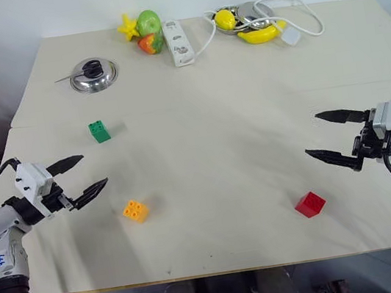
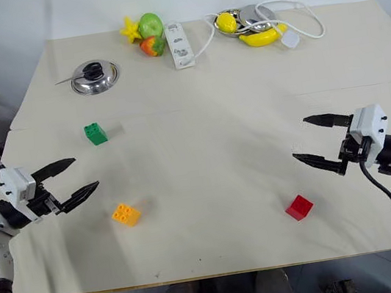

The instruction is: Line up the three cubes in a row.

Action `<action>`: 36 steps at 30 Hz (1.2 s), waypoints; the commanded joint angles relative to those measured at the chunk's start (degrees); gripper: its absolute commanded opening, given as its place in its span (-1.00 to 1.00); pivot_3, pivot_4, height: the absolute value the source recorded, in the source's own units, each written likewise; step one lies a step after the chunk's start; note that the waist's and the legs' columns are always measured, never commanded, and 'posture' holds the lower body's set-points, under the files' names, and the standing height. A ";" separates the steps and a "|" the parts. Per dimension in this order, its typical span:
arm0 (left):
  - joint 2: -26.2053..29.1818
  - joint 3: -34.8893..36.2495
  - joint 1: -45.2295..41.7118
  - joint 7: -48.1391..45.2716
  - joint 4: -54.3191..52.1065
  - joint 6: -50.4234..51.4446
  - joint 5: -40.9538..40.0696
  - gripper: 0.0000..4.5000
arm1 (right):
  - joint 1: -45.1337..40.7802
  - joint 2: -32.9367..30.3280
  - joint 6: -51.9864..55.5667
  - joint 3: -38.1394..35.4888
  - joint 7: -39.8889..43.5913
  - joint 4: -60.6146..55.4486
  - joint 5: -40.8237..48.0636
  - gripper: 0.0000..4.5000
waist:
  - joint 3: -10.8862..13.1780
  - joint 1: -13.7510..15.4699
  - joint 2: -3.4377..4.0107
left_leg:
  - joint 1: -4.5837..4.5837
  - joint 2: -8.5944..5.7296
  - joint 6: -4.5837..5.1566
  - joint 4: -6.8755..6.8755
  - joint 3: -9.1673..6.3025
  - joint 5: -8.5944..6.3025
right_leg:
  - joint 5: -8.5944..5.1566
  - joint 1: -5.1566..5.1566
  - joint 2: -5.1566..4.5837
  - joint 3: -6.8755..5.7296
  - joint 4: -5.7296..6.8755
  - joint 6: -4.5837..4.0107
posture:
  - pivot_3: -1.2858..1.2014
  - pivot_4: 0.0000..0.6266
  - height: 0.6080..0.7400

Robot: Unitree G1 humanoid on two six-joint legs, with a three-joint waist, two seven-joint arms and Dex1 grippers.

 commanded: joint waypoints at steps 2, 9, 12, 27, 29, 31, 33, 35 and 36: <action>-0.29 0.47 -0.96 1.30 -0.61 -1.10 0.36 0.99 | 0.15 0.27 -0.49 -0.87 -0.79 -2.35 0.76 1.00 | 0.00 0.03 0.00 | 0.00 0.00 0.00 0.00 0.00 0.00 | 0.00 0.00 0.00 0.00 0.00 0.00 | 0.03 -0.52 1.00; -1.71 -0.08 -0.63 -1.62 -13.64 14.34 -10.01 0.99 | 7.07 -3.42 4.08 -9.65 -2.37 -7.72 5.25 1.00 | 0.02 0.43 -0.04 | -0.06 -0.02 0.00 0.03 -0.05 0.00 | 0.00 0.00 -0.01 -0.01 0.00 0.00 | 0.03 -0.52 1.00; -1.23 -3.46 0.20 -5.06 -21.76 18.43 -11.57 0.99 | 12.54 -6.10 5.38 -15.19 -1.48 -7.69 6.15 1.00 | 0.02 0.93 -0.03 | -0.07 -0.06 0.01 0.04 -0.07 0.00 | 0.00 0.03 -0.02 0.00 -0.02 0.01 | 0.03 -0.52 1.00; -2.14 -13.81 0.83 -13.49 -32.47 19.13 -9.93 0.99 | 34.17 -9.73 21.17 -18.91 -2.21 -30.18 9.89 1.00 | 0.01 -0.05 0.04 | 0.19 0.19 -0.12 0.03 0.14 0.08 | 0.02 0.08 0.10 0.19 0.00 0.03 | 0.03 -0.52 1.00; -2.25 -13.83 1.54 -13.47 -32.39 18.87 -9.67 0.99 | 34.86 -11.21 27.68 -17.31 -5.55 -36.00 10.36 1.00 | 0.01 0.24 0.07 | 0.16 0.21 -0.16 0.03 0.08 0.10 | 0.01 0.07 0.09 0.16 0.02 0.03 | 0.03 -0.52 1.00; -2.22 -14.18 2.17 -13.86 -32.32 19.10 -9.71 0.99 | 35.26 -13.38 35.87 -15.17 -11.00 -41.13 9.22 1.00 | 0.01 0.43 0.07 | 0.12 0.19 -0.16 0.03 0.04 0.10 | 0.01 0.04 0.06 0.15 0.01 0.02 | 0.03 -0.52 1.00; -2.43 -14.52 2.56 -13.84 -32.60 19.10 -9.66 0.99 | 34.73 -14.59 42.86 -13.17 -15.16 -44.93 10.14 1.00 | 0.02 1.03 0.05 | 0.03 0.15 -0.14 0.03 -0.07 0.08 | 0.00 0.01 0.01 0.10 -0.02 0.00 | 0.03 -0.52 1.00; -2.76 -14.77 2.55 -13.57 -32.76 18.96 -9.43 0.99 | 35.07 -15.34 47.01 -11.52 -17.82 -47.35 9.03 1.00 | 0.02 1.70 0.06 | -0.02 0.10 -0.11 0.04 -0.10 0.05 | 0.00 0.01 -0.01 0.07 -0.06 -0.02 | 0.03 -0.52 1.00; -2.89 -14.88 2.40 -13.55 -32.67 18.87 -9.32 0.99 | 35.28 -15.57 48.32 -10.54 -18.96 -48.25 7.99 1.00 | 0.02 1.85 0.05 | -0.02 0.04 -0.09 0.03 -0.12 0.04 | 0.00 0.01 -0.05 0.06 -0.06 -0.02 | 0.03 -0.52 1.00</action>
